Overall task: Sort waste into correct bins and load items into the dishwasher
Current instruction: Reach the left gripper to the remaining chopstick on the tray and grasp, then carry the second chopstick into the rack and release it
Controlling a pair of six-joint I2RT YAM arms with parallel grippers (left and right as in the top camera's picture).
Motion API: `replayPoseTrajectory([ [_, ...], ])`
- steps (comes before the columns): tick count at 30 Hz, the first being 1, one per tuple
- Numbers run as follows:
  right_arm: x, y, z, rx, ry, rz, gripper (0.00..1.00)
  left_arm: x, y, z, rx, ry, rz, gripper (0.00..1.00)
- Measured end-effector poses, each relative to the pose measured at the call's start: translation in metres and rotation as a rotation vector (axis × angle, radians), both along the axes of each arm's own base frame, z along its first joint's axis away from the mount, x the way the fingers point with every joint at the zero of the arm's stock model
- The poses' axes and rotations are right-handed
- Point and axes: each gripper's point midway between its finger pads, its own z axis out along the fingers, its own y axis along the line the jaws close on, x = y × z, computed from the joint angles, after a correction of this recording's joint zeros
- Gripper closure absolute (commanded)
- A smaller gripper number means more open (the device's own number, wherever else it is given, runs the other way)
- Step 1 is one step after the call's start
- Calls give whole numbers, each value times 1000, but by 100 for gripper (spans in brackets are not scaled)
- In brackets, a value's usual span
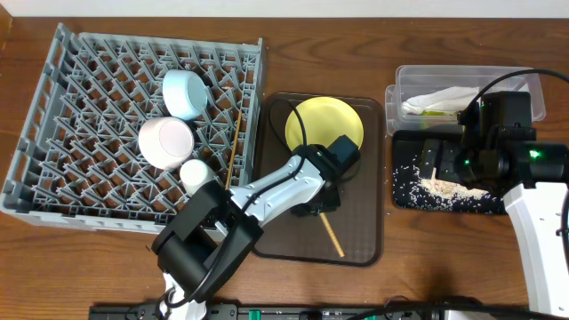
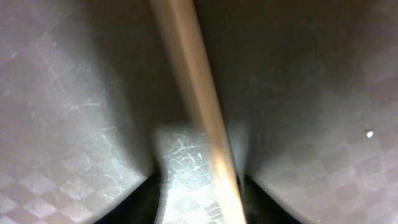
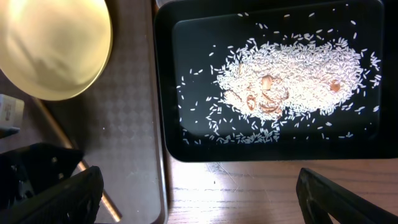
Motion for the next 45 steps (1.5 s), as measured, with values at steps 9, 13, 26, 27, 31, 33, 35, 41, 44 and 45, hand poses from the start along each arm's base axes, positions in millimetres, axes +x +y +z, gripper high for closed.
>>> replayPoseTrajectory([
  [9, 0, 0, 0, 0, 0, 0, 3, 0, 0, -1, 1, 0, -1, 90],
  [13, 0, 0, 0, 0, 0, 0, 3, 1, -1, 0, -4, -4, 3, 92],
  [26, 0, 0, 0, 0, 0, 0, 3, 20, 17, 4, -13, -4, 64, 92],
  [27, 0, 0, 0, 0, 0, 0, 3, 23, 22, 7, -14, -5, 68, 92],
  [31, 0, 0, 0, 0, 0, 0, 3, 38, 38, 40, -56, -57, 100, 92],
  [33, 0, 0, 0, 0, 0, 0, 3, 49, 46, 68, -104, -122, 110, 92],
  [35, 0, 0, 0, 0, 0, 0, 3, 60, 56, 95, -146, -194, 106, 92],
  [41, 0, 0, 0, 0, 0, 0, 3, 83, 90, 146, -177, -375, -37, 92],
  [44, 0, 0, 0, 0, 0, 0, 3, 92, 112, 160, -151, -441, -118, 92],
  [45, 0, 0, 0, 0, 0, 0, 3, 95, 119, 162, -140, -456, -136, 92],
])
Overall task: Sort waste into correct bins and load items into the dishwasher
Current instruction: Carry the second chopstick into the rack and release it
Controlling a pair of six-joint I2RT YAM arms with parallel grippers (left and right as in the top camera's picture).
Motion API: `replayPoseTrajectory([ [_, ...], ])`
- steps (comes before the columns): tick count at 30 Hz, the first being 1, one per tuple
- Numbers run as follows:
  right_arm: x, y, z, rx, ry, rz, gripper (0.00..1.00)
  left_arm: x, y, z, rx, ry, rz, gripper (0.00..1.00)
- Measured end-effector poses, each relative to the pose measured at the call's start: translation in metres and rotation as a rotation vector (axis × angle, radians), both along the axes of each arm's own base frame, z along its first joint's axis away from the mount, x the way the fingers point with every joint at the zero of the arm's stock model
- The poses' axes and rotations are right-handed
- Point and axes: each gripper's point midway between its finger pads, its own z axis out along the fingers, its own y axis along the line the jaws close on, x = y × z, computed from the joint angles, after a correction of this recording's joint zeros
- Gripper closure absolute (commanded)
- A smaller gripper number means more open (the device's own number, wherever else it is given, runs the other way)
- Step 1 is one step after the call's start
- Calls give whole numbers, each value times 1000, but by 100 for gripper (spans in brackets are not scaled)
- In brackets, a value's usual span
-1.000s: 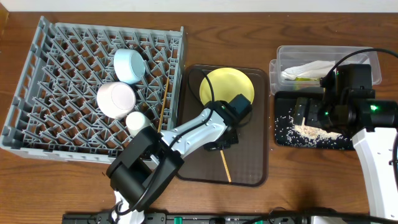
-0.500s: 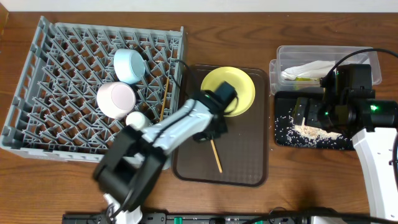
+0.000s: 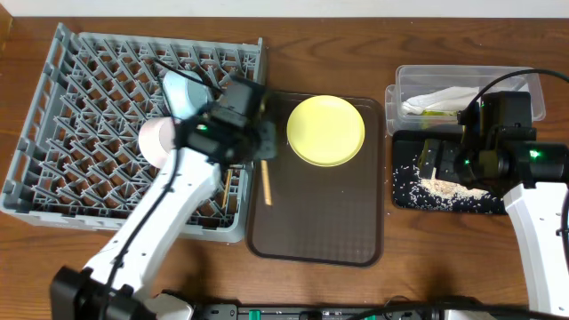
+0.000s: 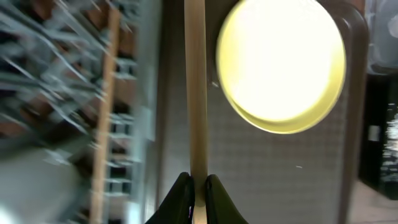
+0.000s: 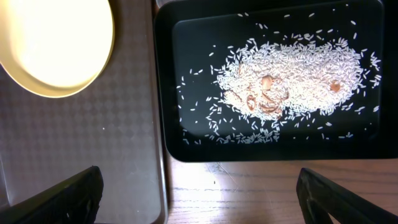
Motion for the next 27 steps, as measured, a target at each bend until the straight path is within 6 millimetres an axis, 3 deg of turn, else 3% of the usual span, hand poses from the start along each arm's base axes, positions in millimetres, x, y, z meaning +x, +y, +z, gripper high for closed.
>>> replayPoseTrajectory([
  [10, 0, 0, 0, 0, -1, 0, 3, 19, 52, 2, 107, -60, -74, 93],
  [19, 1, 0, 0, 0, -5, 0, 3, 35, 53, 1, 128, -112, -115, 92],
  [25, 1, 0, 0, 0, -4, 0, 3, 49, 50, -27, 137, -72, -123, 91],
  [27, 1, 0, 0, 0, -4, 0, 3, 52, 49, -38, 141, -51, -125, 83],
])
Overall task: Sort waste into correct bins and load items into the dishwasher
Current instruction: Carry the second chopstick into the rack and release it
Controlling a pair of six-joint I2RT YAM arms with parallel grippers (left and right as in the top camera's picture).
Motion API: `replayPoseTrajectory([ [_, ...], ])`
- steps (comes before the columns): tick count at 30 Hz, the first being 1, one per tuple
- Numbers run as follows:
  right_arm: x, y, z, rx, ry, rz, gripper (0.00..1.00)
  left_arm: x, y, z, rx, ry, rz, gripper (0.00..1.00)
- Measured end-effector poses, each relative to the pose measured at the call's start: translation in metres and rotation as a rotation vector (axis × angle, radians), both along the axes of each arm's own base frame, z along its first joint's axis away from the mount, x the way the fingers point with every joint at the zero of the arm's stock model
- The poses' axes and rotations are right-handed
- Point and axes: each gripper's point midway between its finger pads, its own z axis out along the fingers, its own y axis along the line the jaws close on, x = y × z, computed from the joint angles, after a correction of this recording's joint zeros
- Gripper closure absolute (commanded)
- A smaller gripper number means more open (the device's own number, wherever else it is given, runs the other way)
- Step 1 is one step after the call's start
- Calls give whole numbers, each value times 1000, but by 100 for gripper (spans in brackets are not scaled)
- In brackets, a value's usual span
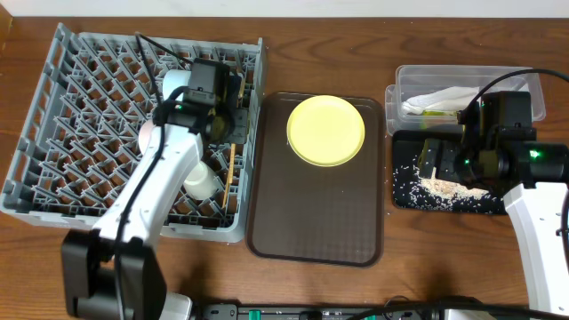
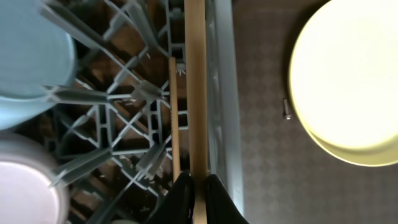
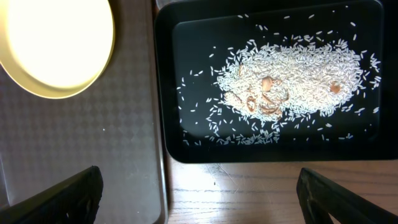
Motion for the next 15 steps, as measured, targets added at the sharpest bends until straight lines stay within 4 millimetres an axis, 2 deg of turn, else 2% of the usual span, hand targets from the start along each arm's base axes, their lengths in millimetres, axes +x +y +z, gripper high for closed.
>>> replayPoseTrajectory([
  [1, 0, 0, 0, 0, 0, 0, 3, 1, 0, -4, 4, 9, -2, 74],
  [3, 0, 0, 0, 0, 0, 0, 3, 1, 0, -11, 5, 23, 2, 65],
  [5, 0, 0, 0, 0, 0, 0, 3, 4, -1, -12, 5, 19, -2, 45],
  [6, 0, 0, 0, 0, 0, 0, 3, 5, -1, -11, 5, 13, -3, 40],
  [8, 0, 0, 0, 0, 0, 0, 3, 4, -1, -11, 4, 17, -4, 33],
  [11, 0, 0, 0, 0, 0, 0, 3, -8, -4, -9, -19, 56, -11, 30],
  [13, 0, 0, 0, 0, 0, 0, 3, -11, -9, 0, -60, 52, 0, 29],
  [15, 0, 0, 0, 0, 0, 0, 2, -11, -17, 21, -100, 21, 9, 29],
])
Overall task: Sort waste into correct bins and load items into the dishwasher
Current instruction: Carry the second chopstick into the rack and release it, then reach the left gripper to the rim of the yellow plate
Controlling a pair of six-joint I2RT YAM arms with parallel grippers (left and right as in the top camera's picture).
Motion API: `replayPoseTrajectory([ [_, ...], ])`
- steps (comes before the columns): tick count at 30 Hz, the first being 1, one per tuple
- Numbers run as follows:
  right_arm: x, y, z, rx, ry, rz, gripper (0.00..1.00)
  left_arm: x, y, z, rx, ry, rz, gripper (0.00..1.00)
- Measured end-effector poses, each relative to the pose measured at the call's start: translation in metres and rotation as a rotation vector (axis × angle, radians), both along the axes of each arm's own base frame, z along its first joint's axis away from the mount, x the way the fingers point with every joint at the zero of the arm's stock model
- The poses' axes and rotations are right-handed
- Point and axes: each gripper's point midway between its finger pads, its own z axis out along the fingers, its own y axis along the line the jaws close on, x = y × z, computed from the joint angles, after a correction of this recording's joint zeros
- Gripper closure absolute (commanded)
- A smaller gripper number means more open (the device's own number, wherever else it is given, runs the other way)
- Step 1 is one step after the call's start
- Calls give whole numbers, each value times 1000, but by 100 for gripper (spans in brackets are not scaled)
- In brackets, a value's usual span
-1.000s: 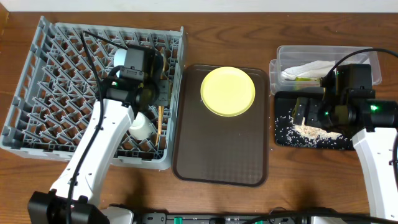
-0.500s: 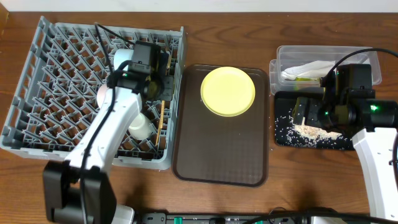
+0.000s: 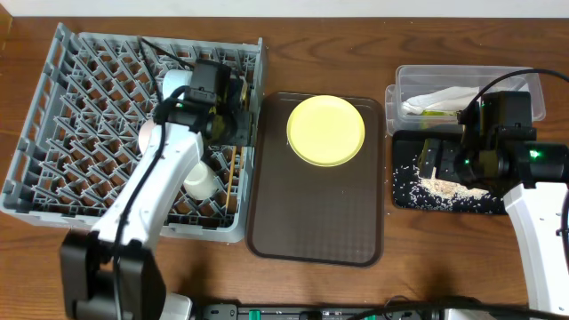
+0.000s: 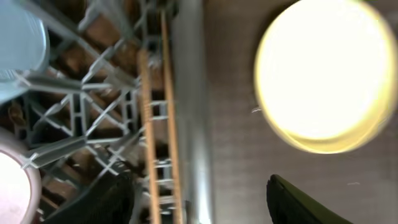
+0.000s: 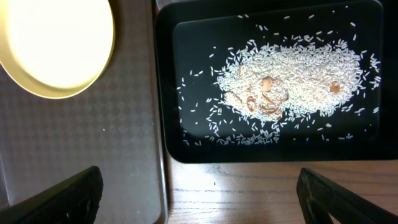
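Note:
My left gripper (image 4: pixel 199 205) stands open over the right edge of the grey dish rack (image 3: pixel 36 169). Nothing is between its fingers. Just below it two wooden chopsticks (image 4: pixel 157 124) lie side by side in the rack, also seen from above as chopsticks (image 3: pixel 233 175). A yellow plate (image 3: pixel 325 130) rests on the brown tray (image 3: pixel 316 222). My right gripper (image 5: pixel 199 199) hangs open and empty above the near edge of the black tray (image 5: pixel 273 140) of spilled rice (image 5: pixel 292 78).
A blue cup (image 3: pixel 178 89), a pink cup (image 3: pixel 153 140) and a small white cup (image 3: pixel 197 178) sit in the rack beside my left arm. A clear bin (image 3: pixel 467 84) with white waste stands behind the black tray (image 3: pixel 444 197). Bare wood lies along the table's front.
My left gripper has opened and let go of the chopstick, which now lies in the rack beside the other one. The right arm has not moved.
My left gripper was low on the brown tray around a chopstick. Then it was shut on that chopstick near the rack's right edge, then over the rack. Now the chopstick lies in the rack and the gripper is open. The right gripper stayed over the rice tray.

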Motion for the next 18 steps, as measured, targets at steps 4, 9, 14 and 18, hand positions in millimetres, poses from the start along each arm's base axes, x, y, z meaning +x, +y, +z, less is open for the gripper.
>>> replayPoseTrajectory([
  [4, 0, 0, 0, 0, 0, 0, 3, 1, -23, 45, -41, -56, -20, 29],
  [9, 0, 0, 0, 0, 0, 0, 3, 11, -54, 77, -60, -107, -73, 29],
  [14, 0, 0, 0, 0, 0, 0, 3, 23, -87, 62, -40, -111, -148, 28],
  [18, 0, 0, 0, 0, 1, 0, 3, 19, -125, 27, 32, -93, -274, 28],
])
